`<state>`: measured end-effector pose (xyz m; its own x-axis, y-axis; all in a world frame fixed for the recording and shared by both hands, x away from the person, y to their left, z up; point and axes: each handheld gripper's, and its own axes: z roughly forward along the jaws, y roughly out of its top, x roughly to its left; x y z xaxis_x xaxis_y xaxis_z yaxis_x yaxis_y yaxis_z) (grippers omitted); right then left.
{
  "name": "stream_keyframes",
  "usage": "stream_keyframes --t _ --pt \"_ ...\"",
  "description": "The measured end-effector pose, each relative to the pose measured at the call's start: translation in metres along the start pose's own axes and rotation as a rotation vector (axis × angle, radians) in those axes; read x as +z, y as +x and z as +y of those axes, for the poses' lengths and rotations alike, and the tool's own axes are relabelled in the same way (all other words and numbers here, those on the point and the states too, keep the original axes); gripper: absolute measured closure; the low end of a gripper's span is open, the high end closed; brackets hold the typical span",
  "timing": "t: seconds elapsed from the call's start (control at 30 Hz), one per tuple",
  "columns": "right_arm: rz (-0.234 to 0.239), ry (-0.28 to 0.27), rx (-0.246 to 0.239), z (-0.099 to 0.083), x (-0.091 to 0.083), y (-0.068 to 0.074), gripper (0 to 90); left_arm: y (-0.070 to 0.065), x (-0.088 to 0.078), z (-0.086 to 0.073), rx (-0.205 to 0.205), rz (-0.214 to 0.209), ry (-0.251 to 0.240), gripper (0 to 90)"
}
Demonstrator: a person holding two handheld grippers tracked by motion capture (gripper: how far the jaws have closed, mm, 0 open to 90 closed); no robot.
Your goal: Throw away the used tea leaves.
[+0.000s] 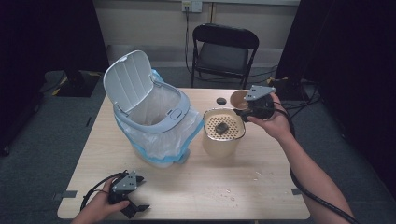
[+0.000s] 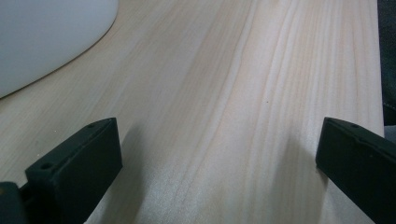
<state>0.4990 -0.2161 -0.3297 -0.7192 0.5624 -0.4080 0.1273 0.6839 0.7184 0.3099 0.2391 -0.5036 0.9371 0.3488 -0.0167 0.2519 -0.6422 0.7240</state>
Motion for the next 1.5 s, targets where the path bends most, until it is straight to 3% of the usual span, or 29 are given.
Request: stream_keyframes --t 0.13,0.63,1.5 --pt "0.026 -0.016 0.074 -0.001 -0.002 -0.005 28.1 0.0 0.0 0.0 0.0 0.0 0.0 0.0" --pt "0.087 -0.035 0.16 0.005 -0.003 -0.012 27.9 0.0 0.0 0.0 -0.006 -0.001 -0.004 0.0" --pt "0.151 -0.061 0.207 0.03 -0.019 -0.009 27.7 0.0 0.0 0.0 -0.002 0.002 -0.004 0.0"
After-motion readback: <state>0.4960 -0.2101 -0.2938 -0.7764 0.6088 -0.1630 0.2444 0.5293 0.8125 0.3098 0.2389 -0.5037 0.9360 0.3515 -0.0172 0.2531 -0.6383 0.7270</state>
